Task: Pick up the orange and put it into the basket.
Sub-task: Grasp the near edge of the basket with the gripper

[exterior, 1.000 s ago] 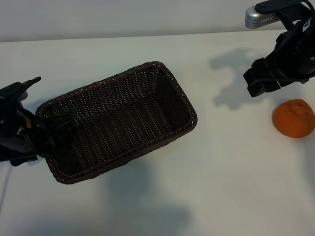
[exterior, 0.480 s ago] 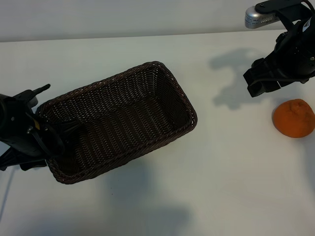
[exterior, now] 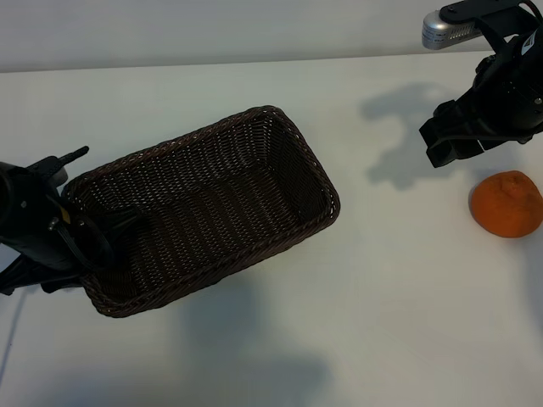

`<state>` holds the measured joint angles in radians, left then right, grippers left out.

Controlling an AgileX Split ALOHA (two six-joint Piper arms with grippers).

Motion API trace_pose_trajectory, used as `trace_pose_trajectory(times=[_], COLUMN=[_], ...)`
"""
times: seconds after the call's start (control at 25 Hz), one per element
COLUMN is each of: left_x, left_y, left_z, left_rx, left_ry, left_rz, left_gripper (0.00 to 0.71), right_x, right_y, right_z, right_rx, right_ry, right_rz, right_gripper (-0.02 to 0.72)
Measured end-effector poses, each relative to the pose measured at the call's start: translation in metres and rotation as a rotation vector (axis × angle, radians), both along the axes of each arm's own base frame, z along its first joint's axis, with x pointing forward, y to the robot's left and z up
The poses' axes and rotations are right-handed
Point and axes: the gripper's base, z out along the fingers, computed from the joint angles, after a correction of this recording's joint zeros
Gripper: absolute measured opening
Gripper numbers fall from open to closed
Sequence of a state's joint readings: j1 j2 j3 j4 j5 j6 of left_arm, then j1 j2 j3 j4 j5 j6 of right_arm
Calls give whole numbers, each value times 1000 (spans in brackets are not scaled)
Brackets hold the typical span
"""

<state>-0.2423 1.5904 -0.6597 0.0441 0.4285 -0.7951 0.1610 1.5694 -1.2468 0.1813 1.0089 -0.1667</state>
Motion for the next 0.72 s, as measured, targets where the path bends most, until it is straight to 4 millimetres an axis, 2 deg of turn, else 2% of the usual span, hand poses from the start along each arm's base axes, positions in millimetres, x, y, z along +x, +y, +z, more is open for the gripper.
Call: trace_pose_trajectory(times=[0.12, 0.36, 0.72], left_x=[0, 1, 6], left_y=[-1, -2, -7], left_z=[0, 0, 2], left_rx=[-9, -19, -78], left_ry=[1, -13, -66], left_rz=[6, 2, -28], left_gripper=[419, 219, 156], right_x=[0, -1, -1], right_y=[0, 0, 0], right_z=[0, 0, 0], right_rx=[0, -1, -2], right_ry=[0, 7, 9], right_rz=[1, 3, 4], right_gripper=[594, 594, 594])
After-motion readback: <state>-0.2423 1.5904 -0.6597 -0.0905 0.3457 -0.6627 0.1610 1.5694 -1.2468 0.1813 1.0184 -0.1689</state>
